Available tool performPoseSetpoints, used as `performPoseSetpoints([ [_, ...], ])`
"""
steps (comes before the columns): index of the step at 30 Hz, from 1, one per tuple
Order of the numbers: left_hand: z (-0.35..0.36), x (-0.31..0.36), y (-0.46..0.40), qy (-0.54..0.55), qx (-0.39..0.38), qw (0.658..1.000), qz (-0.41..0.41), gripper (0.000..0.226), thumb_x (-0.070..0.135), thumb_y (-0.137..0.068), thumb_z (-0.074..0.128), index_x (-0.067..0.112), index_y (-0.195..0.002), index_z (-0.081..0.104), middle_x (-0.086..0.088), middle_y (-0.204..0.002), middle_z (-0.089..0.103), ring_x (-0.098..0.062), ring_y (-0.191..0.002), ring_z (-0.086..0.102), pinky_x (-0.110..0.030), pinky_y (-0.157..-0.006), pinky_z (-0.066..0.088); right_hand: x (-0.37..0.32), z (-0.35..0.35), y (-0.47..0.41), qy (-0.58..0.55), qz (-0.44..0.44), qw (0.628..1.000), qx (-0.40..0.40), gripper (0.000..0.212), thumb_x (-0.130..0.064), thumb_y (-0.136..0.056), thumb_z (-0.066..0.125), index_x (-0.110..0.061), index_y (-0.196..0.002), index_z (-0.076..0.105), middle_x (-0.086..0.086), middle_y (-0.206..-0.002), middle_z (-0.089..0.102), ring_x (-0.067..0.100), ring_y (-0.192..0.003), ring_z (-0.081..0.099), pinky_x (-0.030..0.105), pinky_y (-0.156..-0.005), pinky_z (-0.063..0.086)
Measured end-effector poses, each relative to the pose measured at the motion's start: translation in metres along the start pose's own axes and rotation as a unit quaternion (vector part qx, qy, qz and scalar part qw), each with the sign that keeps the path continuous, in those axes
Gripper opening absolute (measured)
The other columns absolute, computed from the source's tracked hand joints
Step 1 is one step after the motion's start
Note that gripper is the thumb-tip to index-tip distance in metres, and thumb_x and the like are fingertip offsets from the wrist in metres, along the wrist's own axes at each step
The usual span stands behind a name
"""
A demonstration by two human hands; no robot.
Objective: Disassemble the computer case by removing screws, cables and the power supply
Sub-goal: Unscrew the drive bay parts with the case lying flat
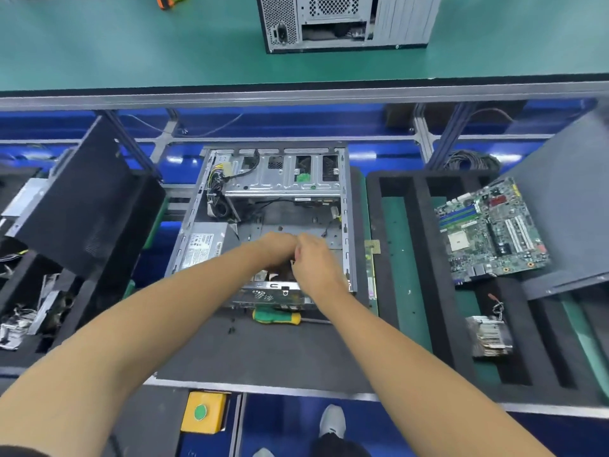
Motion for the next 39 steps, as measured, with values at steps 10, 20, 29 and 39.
performPoseSetpoints([
  [10, -0.067, -0.038, 0.060, 0.064, 0.143, 0.988, 0.008, 0.032, 0.025, -0.089, 0.075, 0.023, -0.117, 0.060, 0.001, -0.117, 0.053, -0.022, -0.113, 0.054, -0.033, -0.068, 0.040, -0.011, -0.020, 0.010, -0.021, -0.065, 0.996, 0.054, 0.035, 0.001, -0.083, 0.057, -0.018, -0.107, 0.041, 0.002, -0.108, 0.041, 0.022, -0.098, 0.039, 0.034, -0.072, 0.039],
  [20, -0.175, -0.005, 0.101, 0.077, 0.288, 0.952, 0.066, 0.024, 0.026, -0.090, 0.072, 0.031, -0.112, 0.065, 0.010, -0.106, 0.055, -0.014, -0.102, 0.051, -0.041, -0.073, 0.053, -0.008, -0.102, 0.027, -0.103, -0.056, 0.976, 0.182, 0.049, -0.020, -0.083, 0.071, -0.013, -0.125, 0.046, 0.003, -0.119, 0.041, 0.024, -0.104, 0.047, 0.038, -0.073, 0.044],
  [29, -0.202, 0.129, 0.056, 0.107, 0.320, 0.922, 0.187, 0.031, 0.016, -0.087, 0.077, 0.028, -0.114, 0.068, 0.006, -0.106, 0.055, -0.012, -0.098, 0.040, -0.041, -0.070, 0.051, 0.090, -0.177, 0.081, 0.015, -0.036, 0.953, 0.300, 0.022, -0.033, -0.084, 0.051, -0.018, -0.100, 0.046, -0.001, -0.101, 0.044, 0.025, -0.095, 0.047, 0.034, -0.056, 0.033],
  [39, -0.186, 0.239, -0.011, 0.160, 0.211, 0.919, 0.292, 0.036, 0.012, -0.091, 0.073, 0.022, -0.125, 0.067, 0.007, -0.107, 0.053, -0.017, -0.104, 0.044, -0.029, -0.085, 0.038, 0.212, -0.189, 0.133, -0.110, 0.105, 0.938, 0.311, 0.022, -0.024, -0.081, 0.056, -0.028, -0.095, 0.041, -0.007, -0.088, 0.047, 0.017, -0.073, 0.041, 0.035, -0.060, 0.025],
])
Point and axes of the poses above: each hand's wrist, its own y-axis away from the middle knuckle, its own z-axis out of the palm, x = y × z, the point moved 8 cm from there along -y, towards the middle knuckle
